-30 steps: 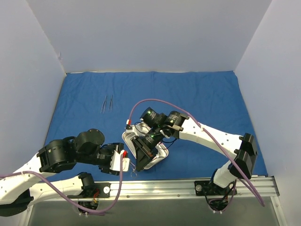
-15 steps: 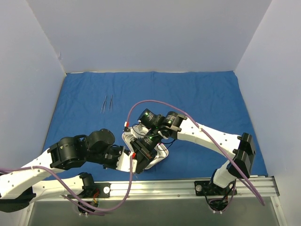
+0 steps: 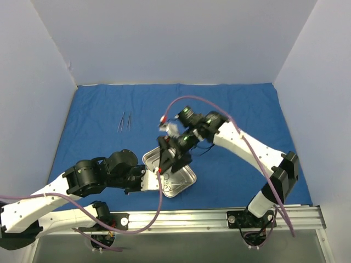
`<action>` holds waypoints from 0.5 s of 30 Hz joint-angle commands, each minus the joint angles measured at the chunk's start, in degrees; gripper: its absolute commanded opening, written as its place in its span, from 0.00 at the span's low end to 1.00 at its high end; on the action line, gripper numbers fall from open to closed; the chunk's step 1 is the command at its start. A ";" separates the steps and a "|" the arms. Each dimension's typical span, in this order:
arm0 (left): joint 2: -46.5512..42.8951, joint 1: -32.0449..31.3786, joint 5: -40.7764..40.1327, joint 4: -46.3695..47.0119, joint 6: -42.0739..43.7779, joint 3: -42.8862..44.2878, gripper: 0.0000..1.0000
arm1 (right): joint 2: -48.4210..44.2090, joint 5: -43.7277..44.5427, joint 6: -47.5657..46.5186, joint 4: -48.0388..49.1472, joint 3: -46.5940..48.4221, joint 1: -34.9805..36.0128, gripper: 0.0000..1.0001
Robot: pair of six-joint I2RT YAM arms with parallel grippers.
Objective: Open and lay out the surgical kit
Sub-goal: Place the medical item in the surgical kit.
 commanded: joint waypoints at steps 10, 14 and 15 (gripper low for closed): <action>11.17 29.84 -3.88 14.44 -12.74 2.60 0.02 | -2.60 29.02 -1.28 -8.64 1.52 -35.54 0.85; 23.30 44.97 1.42 16.29 -18.28 9.37 0.02 | -2.25 35.11 1.53 -5.39 2.23 -35.37 0.84; 27.59 47.16 0.89 16.56 -19.34 10.43 0.02 | -1.99 34.07 1.80 -3.55 2.05 -35.37 0.84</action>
